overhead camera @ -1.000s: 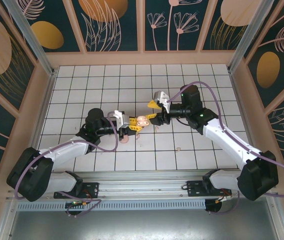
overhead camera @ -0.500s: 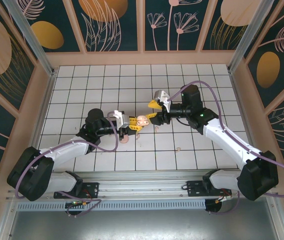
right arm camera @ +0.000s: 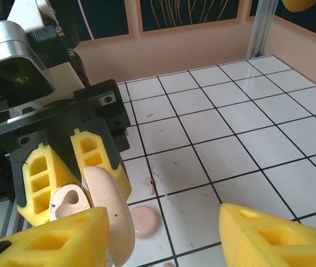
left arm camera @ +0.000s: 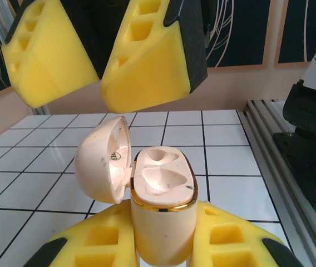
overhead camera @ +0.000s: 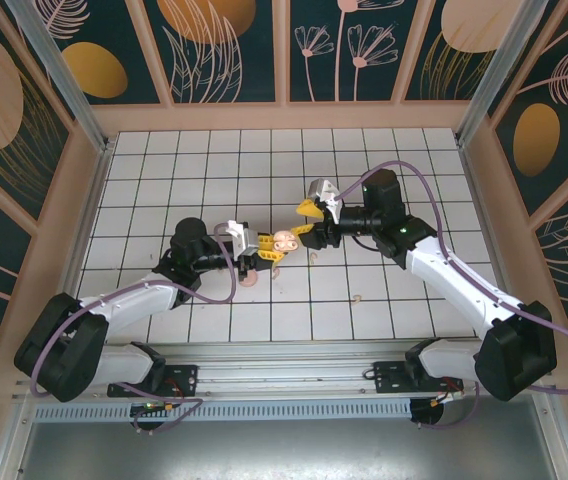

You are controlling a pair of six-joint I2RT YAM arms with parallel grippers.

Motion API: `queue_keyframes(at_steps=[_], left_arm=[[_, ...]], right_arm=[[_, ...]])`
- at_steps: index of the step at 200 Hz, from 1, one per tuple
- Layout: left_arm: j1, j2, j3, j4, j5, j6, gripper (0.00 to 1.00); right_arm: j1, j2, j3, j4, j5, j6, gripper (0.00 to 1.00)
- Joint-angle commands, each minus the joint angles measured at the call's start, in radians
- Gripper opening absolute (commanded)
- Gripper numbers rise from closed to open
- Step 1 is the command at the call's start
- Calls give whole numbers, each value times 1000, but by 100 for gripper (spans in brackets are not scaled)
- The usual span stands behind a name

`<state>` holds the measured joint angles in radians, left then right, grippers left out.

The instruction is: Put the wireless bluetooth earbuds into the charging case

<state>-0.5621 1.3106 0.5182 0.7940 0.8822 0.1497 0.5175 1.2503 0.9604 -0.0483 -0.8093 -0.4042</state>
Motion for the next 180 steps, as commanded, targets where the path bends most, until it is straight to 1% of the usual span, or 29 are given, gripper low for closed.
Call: queue_keyframes(at_steps=[1, 25, 44, 71, 91, 122, 135, 148, 180], left_arm=[[-2, 28, -24, 127, 7, -67, 17], [-2, 62, -36, 233, 11, -141, 17], [-2, 89, -37, 284, 18, -182, 18], [-2, 110, -37, 309, 11, -203, 17], [-2, 116, -38, 313, -8, -205, 17], [-2, 128, -39, 315, -35, -202, 17], [-2, 135, -39, 313, -43, -201, 17], [-2, 143, -38, 315, -43, -199, 17], [-2, 145, -33, 288, -52, -177, 17]], right_arm=[[-7, -2, 8, 25, -14, 16, 56], [-8, -1, 3, 27, -16, 20, 56], [-8, 3, 2, 29, -19, 22, 56], [-11, 0, 5, 39, -22, 38, 56], [-20, -6, 7, 42, -5, 87, 56], [-65, -18, 28, -8, 68, 291, 56], [-77, -21, 50, -73, 123, 371, 56], [-79, -25, 68, -141, 211, 452, 56], [-85, -33, 108, -345, 365, 590, 56]])
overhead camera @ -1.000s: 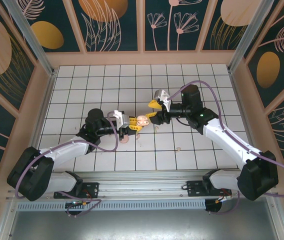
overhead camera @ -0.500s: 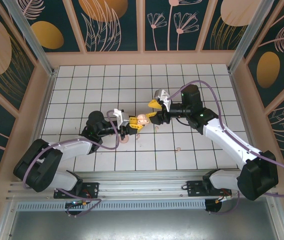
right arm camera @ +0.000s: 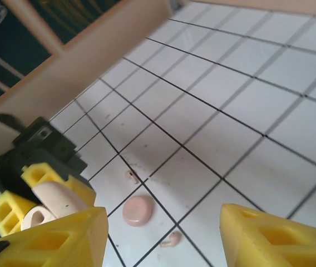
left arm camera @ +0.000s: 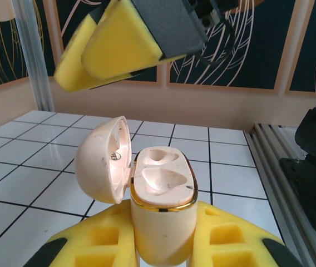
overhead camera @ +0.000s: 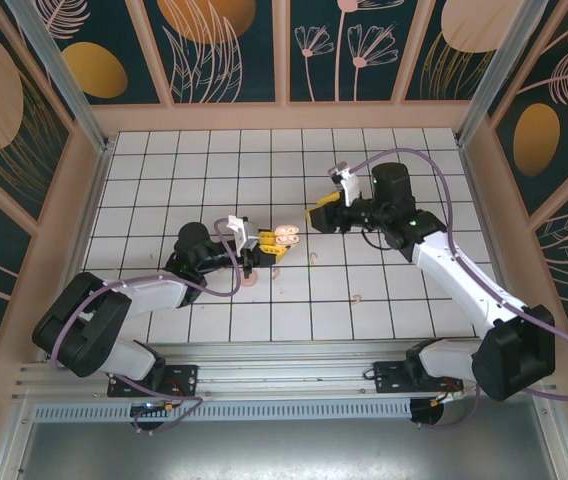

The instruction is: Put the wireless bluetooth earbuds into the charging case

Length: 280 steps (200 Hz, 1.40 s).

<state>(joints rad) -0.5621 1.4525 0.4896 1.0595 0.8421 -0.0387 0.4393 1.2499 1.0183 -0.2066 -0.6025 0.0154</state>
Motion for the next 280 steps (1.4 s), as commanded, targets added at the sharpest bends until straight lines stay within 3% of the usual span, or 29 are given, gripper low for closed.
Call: queue_keyframes(at_steps=[1, 47, 87, 159, 280], left_arm=[[-2, 2, -4, 21, -13, 12, 17], [-2, -16, -3, -38, -28, 50, 17], [-2, -17, -3, -41, -25, 51, 16], [-2, -40, -9, -67, -32, 62, 16], [-2, -69, -16, -114, -60, 84, 16]], right_arm=[[-8, -32, 51, -194, 164, 174, 56], [-5, -20, 61, -543, 436, 379, 55], [-1, 24, -44, -694, 458, 542, 53], [22, 84, -248, -604, 377, 657, 44], [20, 227, -280, -438, 343, 631, 42]])
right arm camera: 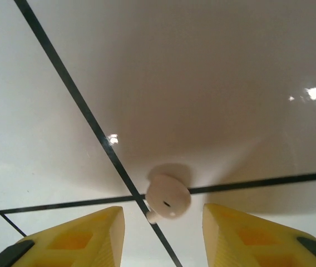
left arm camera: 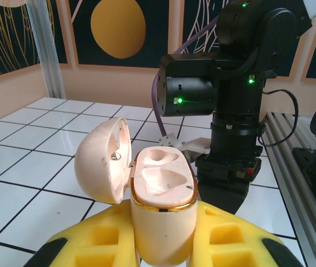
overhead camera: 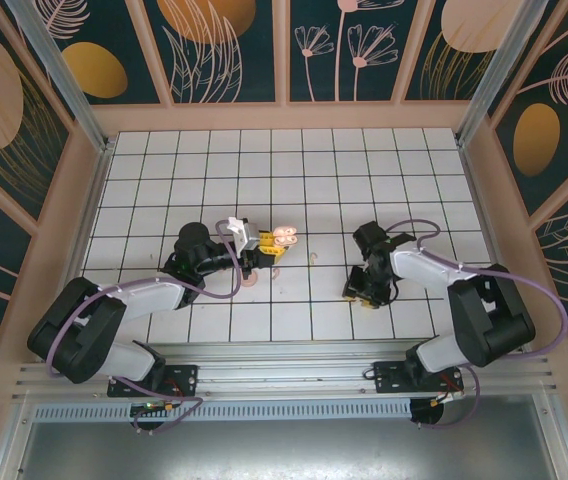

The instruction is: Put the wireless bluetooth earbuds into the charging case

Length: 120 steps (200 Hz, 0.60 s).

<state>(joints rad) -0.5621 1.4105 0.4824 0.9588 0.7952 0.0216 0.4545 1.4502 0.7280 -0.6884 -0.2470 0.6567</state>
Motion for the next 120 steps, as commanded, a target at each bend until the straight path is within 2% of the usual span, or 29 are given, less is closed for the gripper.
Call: queue_keyframes(at_steps=[1, 120], left_arm=[[-2, -28, -8, -13, -14, 24, 16], [-2, -30, -8, -33, -25, 33, 16]], right_arm=[[5, 29, 11, 44, -12, -10, 42], [10, 58, 88, 64, 23, -42, 39]])
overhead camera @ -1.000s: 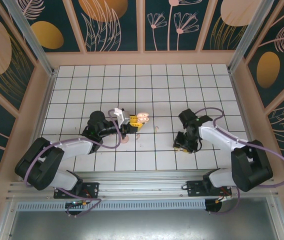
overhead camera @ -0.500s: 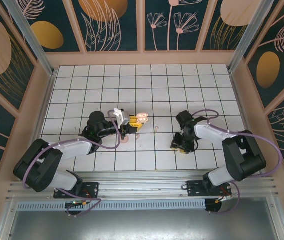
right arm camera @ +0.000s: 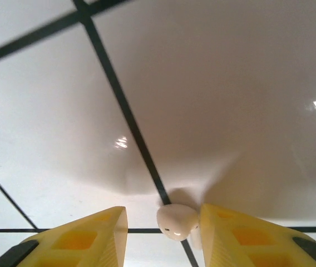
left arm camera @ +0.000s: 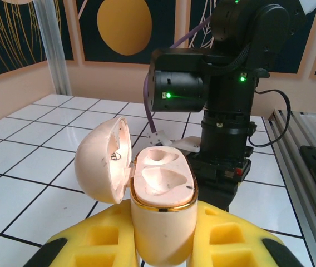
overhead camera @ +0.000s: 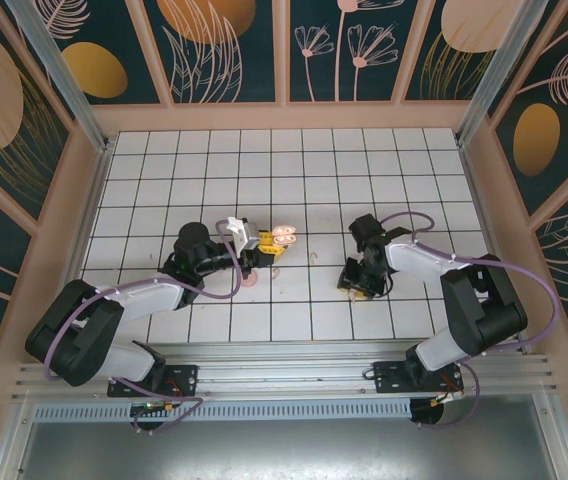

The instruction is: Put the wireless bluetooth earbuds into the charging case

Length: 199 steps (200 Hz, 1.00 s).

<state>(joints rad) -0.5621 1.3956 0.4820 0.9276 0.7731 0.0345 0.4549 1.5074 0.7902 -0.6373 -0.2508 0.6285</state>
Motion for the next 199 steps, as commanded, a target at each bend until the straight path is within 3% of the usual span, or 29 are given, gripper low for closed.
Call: queue_keyframes(at_steps=[1, 85, 199], left_arm=[[-2, -16, -8, -1, -3, 20, 16], [-2, -14, -4, -1, 2, 18, 16], [-2, -17, 6, -25, 1, 24, 16]], right_arm=[[9, 0, 26, 12, 27, -13, 39], [45, 19, 148, -215, 158, -113, 42], [123, 154, 181, -231, 160, -231, 39]])
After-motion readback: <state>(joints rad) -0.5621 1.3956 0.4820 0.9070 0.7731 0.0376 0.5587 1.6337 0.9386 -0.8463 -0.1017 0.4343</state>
